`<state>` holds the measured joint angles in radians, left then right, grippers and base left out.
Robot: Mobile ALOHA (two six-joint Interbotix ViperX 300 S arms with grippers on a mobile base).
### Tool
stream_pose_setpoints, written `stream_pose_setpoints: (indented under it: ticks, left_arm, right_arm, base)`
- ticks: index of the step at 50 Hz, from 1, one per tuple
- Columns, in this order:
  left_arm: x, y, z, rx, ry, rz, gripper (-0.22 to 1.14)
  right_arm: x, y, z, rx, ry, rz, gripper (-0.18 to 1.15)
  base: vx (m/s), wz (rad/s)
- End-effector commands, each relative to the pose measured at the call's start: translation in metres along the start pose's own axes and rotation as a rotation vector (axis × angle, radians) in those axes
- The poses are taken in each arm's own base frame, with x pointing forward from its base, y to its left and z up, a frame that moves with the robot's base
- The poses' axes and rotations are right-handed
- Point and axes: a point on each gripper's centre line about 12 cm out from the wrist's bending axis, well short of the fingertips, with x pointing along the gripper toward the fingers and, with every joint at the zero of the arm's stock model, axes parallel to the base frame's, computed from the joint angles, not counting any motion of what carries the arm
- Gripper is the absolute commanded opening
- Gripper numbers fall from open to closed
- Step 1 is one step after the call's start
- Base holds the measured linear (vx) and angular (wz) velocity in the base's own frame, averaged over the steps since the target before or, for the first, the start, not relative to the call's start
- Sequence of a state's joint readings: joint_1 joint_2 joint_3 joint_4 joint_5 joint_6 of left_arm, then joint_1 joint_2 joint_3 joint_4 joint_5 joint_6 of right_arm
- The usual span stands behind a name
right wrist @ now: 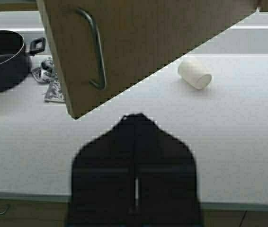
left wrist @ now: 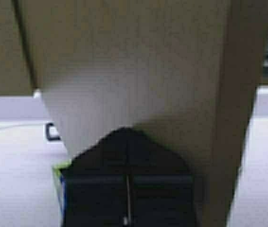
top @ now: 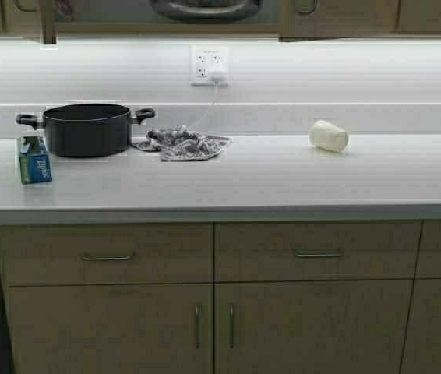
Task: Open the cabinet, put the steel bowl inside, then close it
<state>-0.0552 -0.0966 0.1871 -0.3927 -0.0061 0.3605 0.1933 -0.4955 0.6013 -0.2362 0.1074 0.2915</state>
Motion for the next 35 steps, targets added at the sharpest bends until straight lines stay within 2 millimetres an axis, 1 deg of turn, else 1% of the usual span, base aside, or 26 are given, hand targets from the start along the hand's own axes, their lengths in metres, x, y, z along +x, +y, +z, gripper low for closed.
stream_pose_setpoints:
  ticks: [1,3,6,9,14,17,24,28,35]
  left_arm:
    - [0.015,-0.031,0.019,0.007,-0.046,-0.066,0.04]
    - [0.021,-0.036,0.019,0.007,-0.047,-0.078,0.04]
    - [0.022,-0.04,0.019,0.009,-0.034,-0.09,0.04]
    - [0.014,-0.04,0.017,0.013,-0.015,-0.097,0.04]
    - [-0.009,-0.037,0.009,0.022,-0.006,-0.091,0.04]
    - [-0.025,-0.035,0.005,0.022,-0.004,-0.087,0.04]
    - [-0.057,-0.035,-0.014,0.019,0.014,-0.088,0.04]
    - [-0.068,-0.033,-0.022,0.018,0.017,-0.082,0.04]
    - [-0.074,-0.033,-0.031,0.019,0.031,-0.082,0.04]
  right_arm:
    - [0.0,0.001,0.006,0.0,-0.018,0.005,0.06]
    - [0.002,0.001,0.005,0.0,-0.013,0.005,0.06]
    - [0.006,0.001,0.003,-0.001,-0.003,0.004,0.06]
    - [0.008,0.001,0.002,-0.002,0.002,0.004,0.06]
    - [0.01,0.002,0.002,-0.004,0.004,0.004,0.06]
    - [0.011,0.002,0.007,-0.004,-0.01,0.007,0.06]
    - [0.02,0.004,0.022,-0.005,-0.04,0.013,0.06]
    - [0.03,0.005,0.033,-0.005,-0.056,0.013,0.06]
    - [0.052,0.007,0.048,-0.004,-0.069,0.014,0.06]
  base:
    - [0.04,0.0]
    - [0.03,0.01]
    - [0.02,0.02]
    - [0.01,0.01]
    - [0.0,0.0]
    - [0.01,-0.01]
    - [0.02,0.0]
    - [0.02,0.02]
    - [0.03,0.03]
